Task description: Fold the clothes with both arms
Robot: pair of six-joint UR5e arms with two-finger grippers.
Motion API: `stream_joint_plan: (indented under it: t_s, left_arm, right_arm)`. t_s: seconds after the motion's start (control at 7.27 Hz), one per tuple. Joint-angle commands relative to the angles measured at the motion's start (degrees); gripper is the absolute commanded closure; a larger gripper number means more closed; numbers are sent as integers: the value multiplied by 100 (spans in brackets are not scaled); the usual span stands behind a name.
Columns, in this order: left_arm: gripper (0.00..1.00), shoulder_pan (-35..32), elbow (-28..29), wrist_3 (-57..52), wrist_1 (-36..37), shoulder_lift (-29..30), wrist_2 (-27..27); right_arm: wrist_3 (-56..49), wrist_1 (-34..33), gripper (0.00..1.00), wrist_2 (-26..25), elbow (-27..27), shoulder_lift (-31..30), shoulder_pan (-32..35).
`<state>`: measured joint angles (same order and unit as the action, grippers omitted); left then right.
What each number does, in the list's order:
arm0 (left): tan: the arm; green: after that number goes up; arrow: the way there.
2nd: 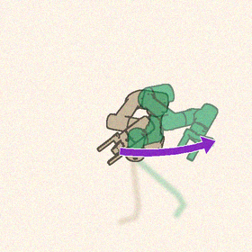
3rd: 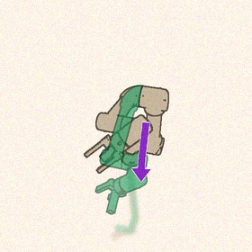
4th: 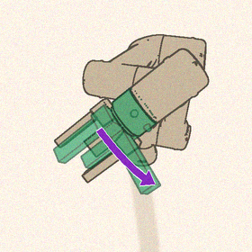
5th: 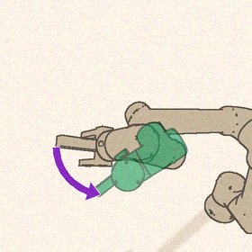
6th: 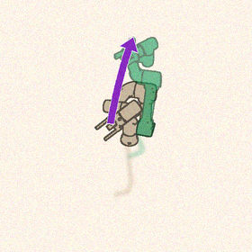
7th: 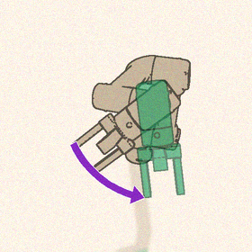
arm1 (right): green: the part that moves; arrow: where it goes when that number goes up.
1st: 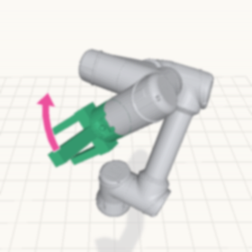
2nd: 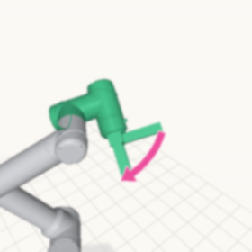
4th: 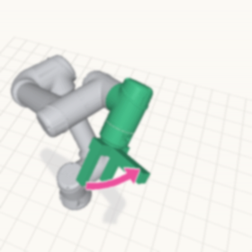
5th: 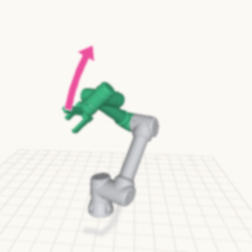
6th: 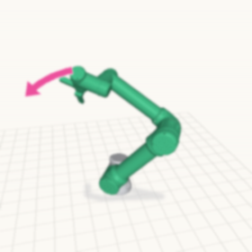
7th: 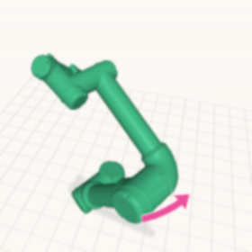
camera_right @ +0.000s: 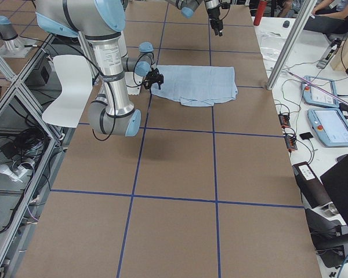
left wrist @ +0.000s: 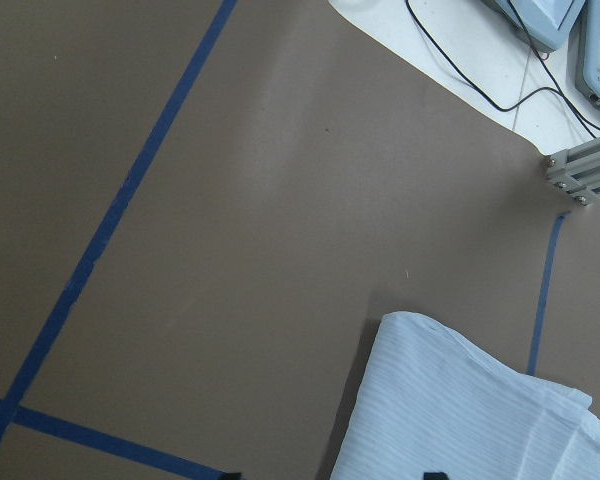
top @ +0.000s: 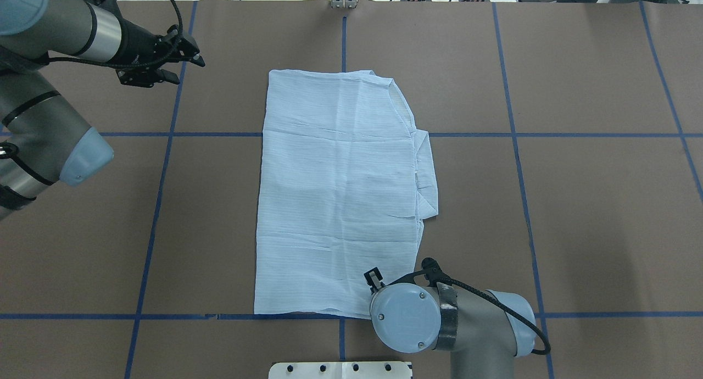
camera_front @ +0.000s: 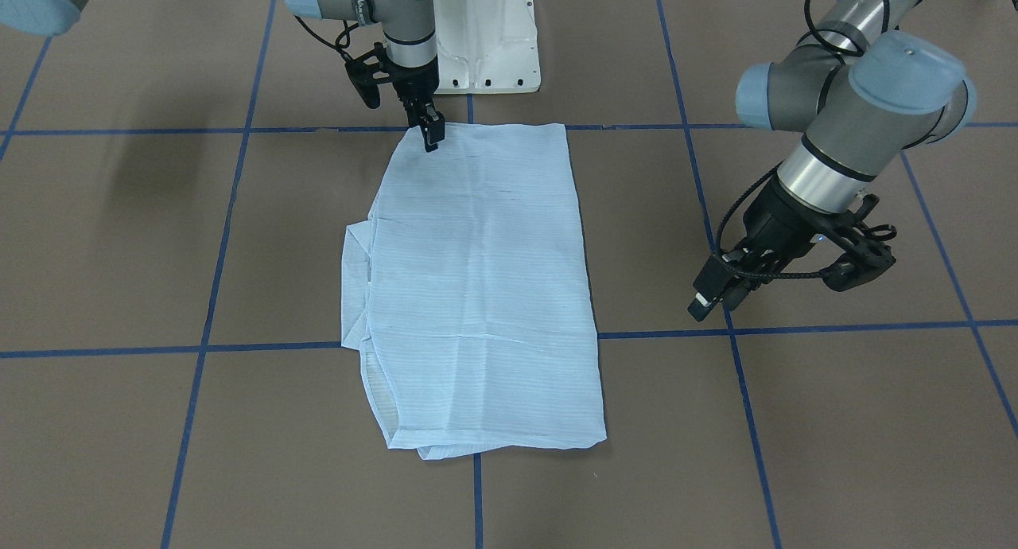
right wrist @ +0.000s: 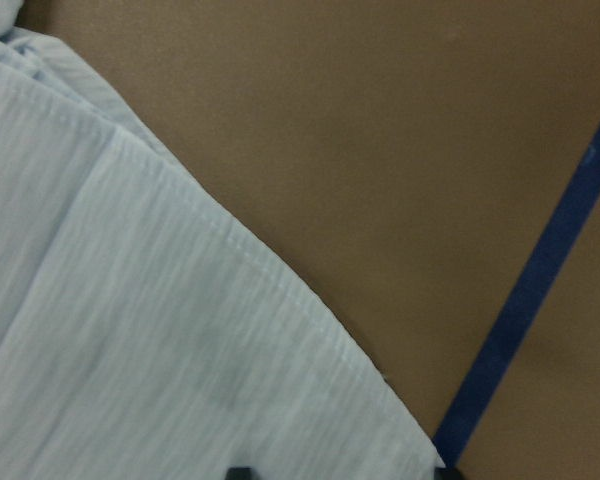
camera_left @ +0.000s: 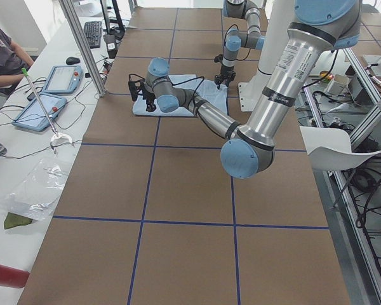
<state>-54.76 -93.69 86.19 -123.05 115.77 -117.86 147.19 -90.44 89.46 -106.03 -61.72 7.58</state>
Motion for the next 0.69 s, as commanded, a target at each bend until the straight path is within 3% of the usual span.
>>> stream_joint_plan:
  t_s: [0.0, 0.14, 0.55]
  left_arm:
    - [33, -9, -9, 3, 0, -2, 0]
    - [33, -9, -35, 3, 0, -2, 9]
    - [33, -9, -79, 152, 0, -2, 0]
  right_arm:
    - [3, 0, 75, -16, -5, 19, -11]
    - [-6, 0, 100, -7, -14, 2, -2]
    - [-32, 9, 100, 28, -128, 2, 25]
